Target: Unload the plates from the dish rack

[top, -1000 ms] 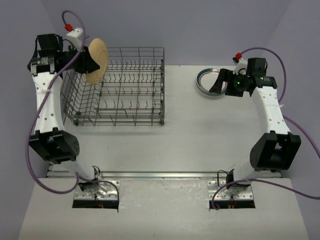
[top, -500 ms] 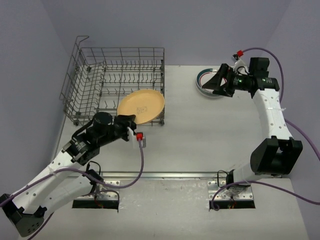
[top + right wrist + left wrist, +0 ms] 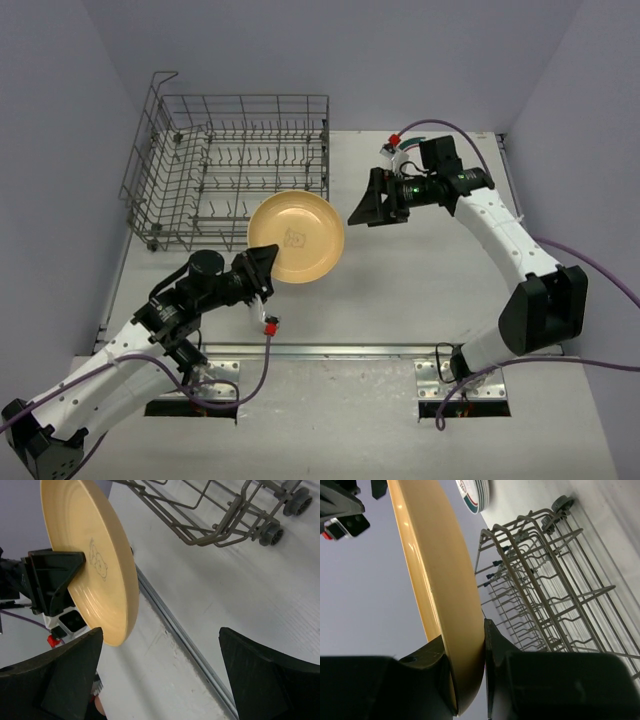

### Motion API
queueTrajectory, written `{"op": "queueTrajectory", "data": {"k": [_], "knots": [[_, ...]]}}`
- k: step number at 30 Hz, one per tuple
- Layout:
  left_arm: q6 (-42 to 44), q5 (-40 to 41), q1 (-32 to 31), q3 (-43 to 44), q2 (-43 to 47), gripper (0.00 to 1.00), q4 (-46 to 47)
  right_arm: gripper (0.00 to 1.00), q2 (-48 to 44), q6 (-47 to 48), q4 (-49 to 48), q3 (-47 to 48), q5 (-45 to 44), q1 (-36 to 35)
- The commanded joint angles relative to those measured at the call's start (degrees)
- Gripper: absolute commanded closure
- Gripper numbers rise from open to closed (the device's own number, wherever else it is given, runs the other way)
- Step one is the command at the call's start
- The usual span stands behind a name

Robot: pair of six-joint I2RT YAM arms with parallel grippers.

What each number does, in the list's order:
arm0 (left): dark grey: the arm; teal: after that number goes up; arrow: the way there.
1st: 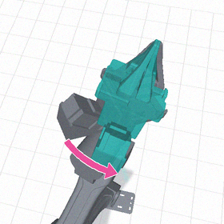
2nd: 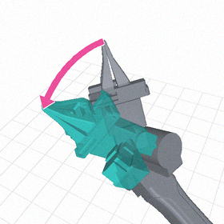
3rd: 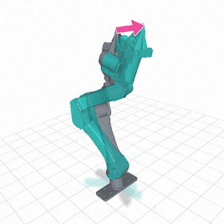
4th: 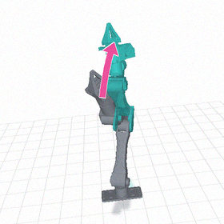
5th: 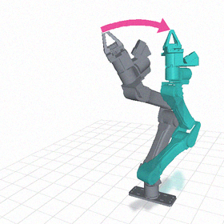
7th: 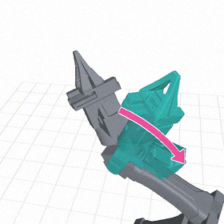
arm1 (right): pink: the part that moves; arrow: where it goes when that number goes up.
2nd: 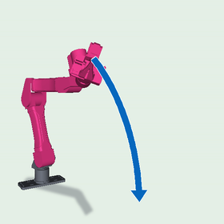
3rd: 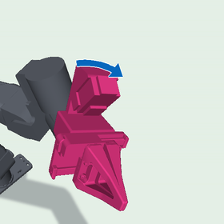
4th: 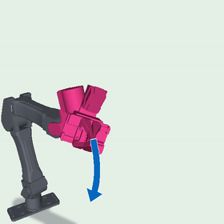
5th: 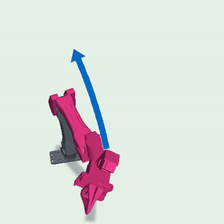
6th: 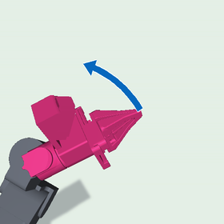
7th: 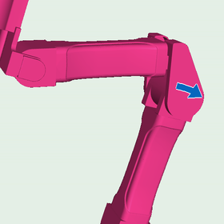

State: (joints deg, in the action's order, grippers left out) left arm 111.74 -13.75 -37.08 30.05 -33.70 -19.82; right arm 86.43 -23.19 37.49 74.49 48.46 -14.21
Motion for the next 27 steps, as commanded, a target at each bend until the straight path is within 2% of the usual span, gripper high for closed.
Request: {"op": "queueTrajectory", "data": {"k": [1,11,14,17,20,21,22,24,25,27], "knots": [[11.5,-5.0,-0.2,0.7,0.1,1.0,3.3,0.04,0.7,5.1,0.1,4.1,-3.0,-4.6],[10.3,-6.5,-0.2,2.2,-1.1,1.0,2.1,0.15,4.5,10.8,2.1,8.4,-6.6,-14.2],[9.3,-7.0,-0.2,2.5,-1.0,1.0,3.6,0.3,7.0,11.5,3.1,10.0,-6.5,-15.0],[8.1,-6.5,-0.2,2.7,-1.1,0.99,4.0,0.55,8.1,11.5,3.6,10.8,-6.8,-14.9],[7.5,-5.9,-0.3,2.7,-0.8,0.93,4.1,0.8,8.1,11.4,3.6,10.8,-6.1,-15.0],[7.1,-5.7,-0.2,2.4,-0.3,0.83,4.2,0.95,7.9,11.4,3.7,10.7,-6.0,-14.9],[6.4,-5.4,-0.2,2.2,0.1,0.62,4.3,1.0,7.5,11.3,3.8,10.6,-5.9,-14.7],[5.6,-4.5,-0.2,1.8,0.5,0.27,4.7,1.0,6.8,11.2,3.9,10.2,-5.0,-13.8],[5.2,-3.7,-0.2,1.5,0.9,0.02,5.1,1.0,6.5,10.9,3.9,9.9,-4.1,-13.0],[3.8,-1.9,-0.2,1.2,1.3,0.0,6.2,1.0,6.1,9.9,3.9,9.7,-1.5,-9.2]]}}
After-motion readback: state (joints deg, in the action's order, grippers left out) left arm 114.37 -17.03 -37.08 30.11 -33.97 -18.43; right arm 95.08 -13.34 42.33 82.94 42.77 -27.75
